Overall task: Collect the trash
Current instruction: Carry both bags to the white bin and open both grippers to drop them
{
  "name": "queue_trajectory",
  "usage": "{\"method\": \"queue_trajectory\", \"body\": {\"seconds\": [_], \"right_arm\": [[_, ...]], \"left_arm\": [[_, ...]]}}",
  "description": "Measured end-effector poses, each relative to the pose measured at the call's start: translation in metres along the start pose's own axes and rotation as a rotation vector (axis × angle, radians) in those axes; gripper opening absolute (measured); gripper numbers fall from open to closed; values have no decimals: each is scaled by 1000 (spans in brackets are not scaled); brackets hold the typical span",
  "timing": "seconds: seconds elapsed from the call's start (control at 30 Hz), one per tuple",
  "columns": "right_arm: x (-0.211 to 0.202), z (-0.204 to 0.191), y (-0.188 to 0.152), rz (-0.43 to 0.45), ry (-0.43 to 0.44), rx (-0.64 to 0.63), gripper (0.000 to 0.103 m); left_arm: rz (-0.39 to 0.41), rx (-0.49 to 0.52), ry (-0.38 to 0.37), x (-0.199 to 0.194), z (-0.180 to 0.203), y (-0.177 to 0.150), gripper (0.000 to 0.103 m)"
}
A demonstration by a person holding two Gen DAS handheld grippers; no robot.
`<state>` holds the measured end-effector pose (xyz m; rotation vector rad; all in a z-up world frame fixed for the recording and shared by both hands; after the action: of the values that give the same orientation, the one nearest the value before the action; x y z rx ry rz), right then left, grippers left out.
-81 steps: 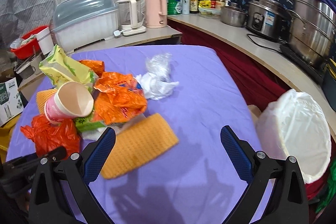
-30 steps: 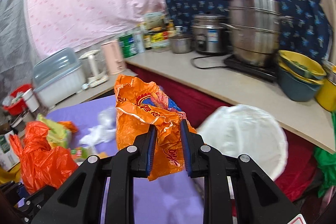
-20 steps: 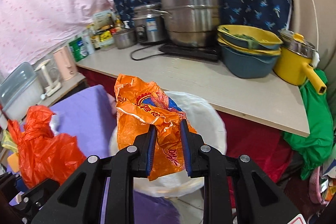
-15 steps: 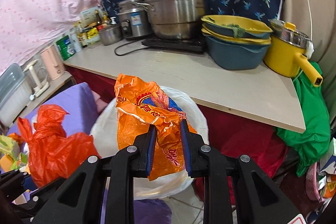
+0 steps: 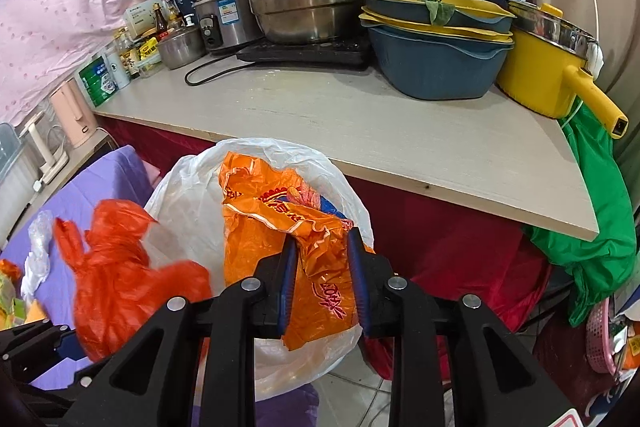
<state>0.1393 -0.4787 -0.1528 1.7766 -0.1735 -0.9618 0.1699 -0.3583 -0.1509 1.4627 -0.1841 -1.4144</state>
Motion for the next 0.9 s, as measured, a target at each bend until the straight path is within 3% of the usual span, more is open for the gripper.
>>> {"method": "queue_trajectory", "body": {"seconds": [0.03,0.1,0.17,0.23,0.63,0.9], "right_arm": [[0,-1,0,0,3,1,28],[0,-4,1,3,9,5,33],[0,-6,3,11,15,4,39],[-2,-9,6,21,20,3,45],[-35,-39,28,85,77,-11,55],[-71,-74,37,126,139,-34,59]], "left_arm": [[8,-10,10,0,-3,1,50],[28,-25,24,-3,-9,3,69],[52,-43,36,-7,-16,7,73],[68,-58,49,-13,-23,11,73],[171,-122,208,-60,-74,26,73],[239,-111,366,-114,-102,20,73]]}}
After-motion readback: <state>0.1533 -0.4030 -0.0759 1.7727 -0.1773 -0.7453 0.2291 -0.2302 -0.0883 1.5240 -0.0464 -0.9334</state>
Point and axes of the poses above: each gripper's, at about its wrist camera, not at the fingertips, and x roughly the way its jaws point, z to its right, y to its top, the point moved 10 cm from there along x, roughly the way its jaws point, and after that the axes turned 12 degrees about z, right-handed, at the moved point
